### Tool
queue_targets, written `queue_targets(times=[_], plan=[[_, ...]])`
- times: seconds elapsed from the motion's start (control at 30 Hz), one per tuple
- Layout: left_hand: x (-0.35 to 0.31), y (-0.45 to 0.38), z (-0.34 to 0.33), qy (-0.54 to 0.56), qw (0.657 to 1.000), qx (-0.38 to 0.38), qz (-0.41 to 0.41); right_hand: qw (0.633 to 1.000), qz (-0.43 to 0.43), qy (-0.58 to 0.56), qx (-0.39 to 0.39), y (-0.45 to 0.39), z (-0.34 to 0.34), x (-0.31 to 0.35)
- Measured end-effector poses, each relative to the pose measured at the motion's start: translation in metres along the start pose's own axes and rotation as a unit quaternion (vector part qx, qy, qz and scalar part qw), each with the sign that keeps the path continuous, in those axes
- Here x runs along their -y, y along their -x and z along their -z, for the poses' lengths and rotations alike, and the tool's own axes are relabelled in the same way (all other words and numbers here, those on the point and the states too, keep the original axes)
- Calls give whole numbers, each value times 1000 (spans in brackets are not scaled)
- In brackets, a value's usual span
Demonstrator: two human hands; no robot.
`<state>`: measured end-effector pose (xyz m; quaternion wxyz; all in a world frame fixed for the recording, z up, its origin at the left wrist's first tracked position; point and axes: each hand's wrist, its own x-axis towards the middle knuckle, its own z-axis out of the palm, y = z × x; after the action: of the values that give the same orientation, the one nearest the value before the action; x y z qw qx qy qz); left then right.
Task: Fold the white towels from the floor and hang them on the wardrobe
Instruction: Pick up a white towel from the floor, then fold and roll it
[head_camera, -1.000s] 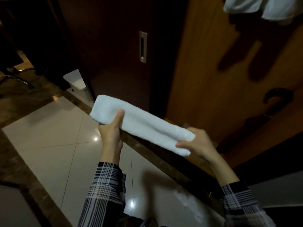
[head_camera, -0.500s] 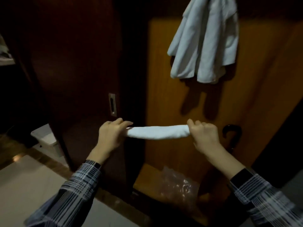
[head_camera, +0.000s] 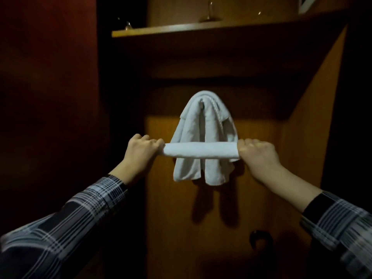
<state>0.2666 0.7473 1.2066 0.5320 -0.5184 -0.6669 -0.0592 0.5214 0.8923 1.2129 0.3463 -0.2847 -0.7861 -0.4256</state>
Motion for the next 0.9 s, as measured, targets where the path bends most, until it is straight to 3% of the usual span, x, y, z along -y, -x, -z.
queue_targets(times=[0.2,0.4,0.53,0.9], plan=[[25,-97,-11,1,999,-38,38,989,-57,118,70,-75,4,-42],[50,-180,-40,-30,995,-52,79,983,-100,127,82,-146,-23,-67],[60,-230,-73,17,994,-42,100,979,-116,135,100,-187,-55,-82],[54,-264,-161,90,988,-9,127,981,-118,87,129,-225,-131,-71]])
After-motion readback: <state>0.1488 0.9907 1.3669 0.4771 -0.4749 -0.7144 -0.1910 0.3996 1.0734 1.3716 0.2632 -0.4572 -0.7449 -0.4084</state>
